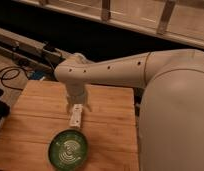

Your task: Place the bottle in the ceramic bowl

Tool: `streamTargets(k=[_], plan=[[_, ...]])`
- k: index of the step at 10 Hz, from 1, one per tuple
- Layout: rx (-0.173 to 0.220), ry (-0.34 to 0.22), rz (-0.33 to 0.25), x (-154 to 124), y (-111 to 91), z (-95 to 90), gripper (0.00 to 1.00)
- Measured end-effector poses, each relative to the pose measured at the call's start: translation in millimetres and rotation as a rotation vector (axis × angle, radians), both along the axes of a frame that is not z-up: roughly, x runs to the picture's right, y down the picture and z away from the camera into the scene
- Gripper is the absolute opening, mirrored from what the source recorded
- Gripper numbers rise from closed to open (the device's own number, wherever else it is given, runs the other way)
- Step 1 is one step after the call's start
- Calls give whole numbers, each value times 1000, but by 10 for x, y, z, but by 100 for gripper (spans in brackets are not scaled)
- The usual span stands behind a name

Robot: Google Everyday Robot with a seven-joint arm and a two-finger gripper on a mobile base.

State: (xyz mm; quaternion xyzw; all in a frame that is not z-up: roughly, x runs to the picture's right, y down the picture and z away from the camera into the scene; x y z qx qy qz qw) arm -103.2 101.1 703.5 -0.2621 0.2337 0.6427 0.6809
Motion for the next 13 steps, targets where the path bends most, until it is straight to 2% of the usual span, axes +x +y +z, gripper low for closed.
streamTargets(k=[7, 8, 9, 10, 12, 13], plan=[[2, 0, -3, 3, -2, 4, 65], [17, -5, -11, 6, -19, 34, 65], [41, -22, -28, -38, -80, 115, 65], [68, -44, -57, -131, -170, 273, 65], [107, -76, -78, -281, -203, 551, 65], [130, -81, -80, -272, -186, 684, 65]])
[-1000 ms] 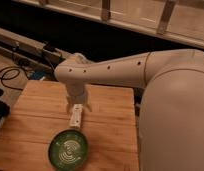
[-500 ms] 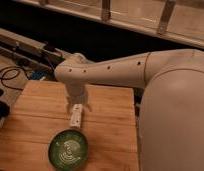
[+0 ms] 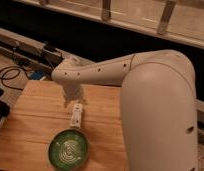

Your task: Place the bottle in the ceramic bowl

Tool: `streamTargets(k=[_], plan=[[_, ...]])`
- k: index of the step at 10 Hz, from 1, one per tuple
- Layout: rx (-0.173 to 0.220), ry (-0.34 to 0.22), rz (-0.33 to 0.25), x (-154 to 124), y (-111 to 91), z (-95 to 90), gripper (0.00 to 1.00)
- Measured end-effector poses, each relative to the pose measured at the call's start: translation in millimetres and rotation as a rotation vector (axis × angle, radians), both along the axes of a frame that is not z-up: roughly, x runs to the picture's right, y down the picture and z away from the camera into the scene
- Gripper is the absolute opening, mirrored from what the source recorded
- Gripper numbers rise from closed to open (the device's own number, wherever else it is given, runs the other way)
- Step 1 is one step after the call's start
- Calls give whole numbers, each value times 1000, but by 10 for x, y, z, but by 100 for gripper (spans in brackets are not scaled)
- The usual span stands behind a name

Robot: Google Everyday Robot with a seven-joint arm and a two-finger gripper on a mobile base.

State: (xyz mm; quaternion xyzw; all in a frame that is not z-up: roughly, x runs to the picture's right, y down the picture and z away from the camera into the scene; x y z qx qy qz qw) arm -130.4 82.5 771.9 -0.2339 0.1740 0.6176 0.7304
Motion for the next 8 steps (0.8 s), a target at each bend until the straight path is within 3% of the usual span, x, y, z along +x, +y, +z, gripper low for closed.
streamTargets(k=[2, 5, 8], plan=[[17, 7, 11, -19, 64, 137, 65], [21, 12, 13, 8, 51, 128, 65], [-20, 46, 11, 114, 229, 112, 65]])
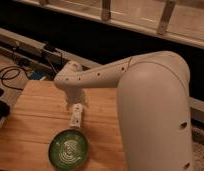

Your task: Place the bottle in the ceramic bowl

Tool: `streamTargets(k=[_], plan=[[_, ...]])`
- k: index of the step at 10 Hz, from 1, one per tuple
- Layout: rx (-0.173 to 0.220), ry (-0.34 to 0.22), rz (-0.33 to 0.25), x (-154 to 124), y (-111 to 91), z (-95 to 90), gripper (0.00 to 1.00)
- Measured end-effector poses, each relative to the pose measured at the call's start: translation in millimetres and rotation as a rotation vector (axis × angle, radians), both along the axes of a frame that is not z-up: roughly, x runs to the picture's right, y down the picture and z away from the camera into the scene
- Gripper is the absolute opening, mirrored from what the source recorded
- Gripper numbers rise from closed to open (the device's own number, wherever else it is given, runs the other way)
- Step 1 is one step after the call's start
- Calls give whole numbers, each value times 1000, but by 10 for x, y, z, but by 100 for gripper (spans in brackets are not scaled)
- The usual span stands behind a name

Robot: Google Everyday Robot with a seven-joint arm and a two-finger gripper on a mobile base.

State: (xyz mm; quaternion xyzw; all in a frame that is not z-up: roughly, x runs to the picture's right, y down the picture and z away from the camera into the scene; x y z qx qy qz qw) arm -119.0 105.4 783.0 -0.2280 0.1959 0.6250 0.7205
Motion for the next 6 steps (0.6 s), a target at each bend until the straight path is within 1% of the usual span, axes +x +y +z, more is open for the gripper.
streamTargets(k=[1, 2, 5, 6], plan=[[-25, 18, 6, 116, 136, 67, 65], [-45, 20, 14, 138, 238, 98, 65], [-82, 24, 29, 151, 358, 166, 65], [-89, 26, 28, 151, 375, 177, 65]])
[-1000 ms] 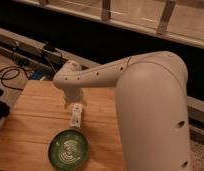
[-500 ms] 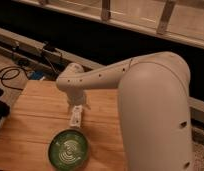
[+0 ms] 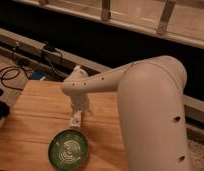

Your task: Place the bottle in the ceramic bowl

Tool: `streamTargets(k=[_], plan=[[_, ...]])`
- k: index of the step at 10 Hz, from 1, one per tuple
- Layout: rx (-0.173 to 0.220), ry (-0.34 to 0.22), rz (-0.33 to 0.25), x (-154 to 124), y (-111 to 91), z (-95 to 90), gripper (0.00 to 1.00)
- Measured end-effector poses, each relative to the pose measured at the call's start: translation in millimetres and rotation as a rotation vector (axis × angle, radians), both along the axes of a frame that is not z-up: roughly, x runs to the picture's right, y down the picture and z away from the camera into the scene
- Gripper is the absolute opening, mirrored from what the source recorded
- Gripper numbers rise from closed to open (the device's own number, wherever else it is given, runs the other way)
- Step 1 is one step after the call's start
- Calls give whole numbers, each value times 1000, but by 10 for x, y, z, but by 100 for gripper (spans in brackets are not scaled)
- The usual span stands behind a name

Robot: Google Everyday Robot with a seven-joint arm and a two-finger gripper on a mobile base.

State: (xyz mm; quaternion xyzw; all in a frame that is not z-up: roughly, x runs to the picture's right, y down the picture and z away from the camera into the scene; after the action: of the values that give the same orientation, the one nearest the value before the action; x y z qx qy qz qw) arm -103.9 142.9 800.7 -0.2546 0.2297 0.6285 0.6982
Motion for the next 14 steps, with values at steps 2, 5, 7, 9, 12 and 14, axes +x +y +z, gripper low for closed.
streamTargets(k=[2, 5, 7, 9, 12, 14], plan=[[-2, -5, -10, -64, -15, -9, 65], [-17, -17, -29, -188, -16, 44, 65], [-32, -23, -42, -255, 2, 121, 65], [-45, -36, -46, -336, 21, 195, 65], [-71, -46, -48, -397, 89, 328, 65], [-102, -32, -31, -340, 201, 468, 65]])
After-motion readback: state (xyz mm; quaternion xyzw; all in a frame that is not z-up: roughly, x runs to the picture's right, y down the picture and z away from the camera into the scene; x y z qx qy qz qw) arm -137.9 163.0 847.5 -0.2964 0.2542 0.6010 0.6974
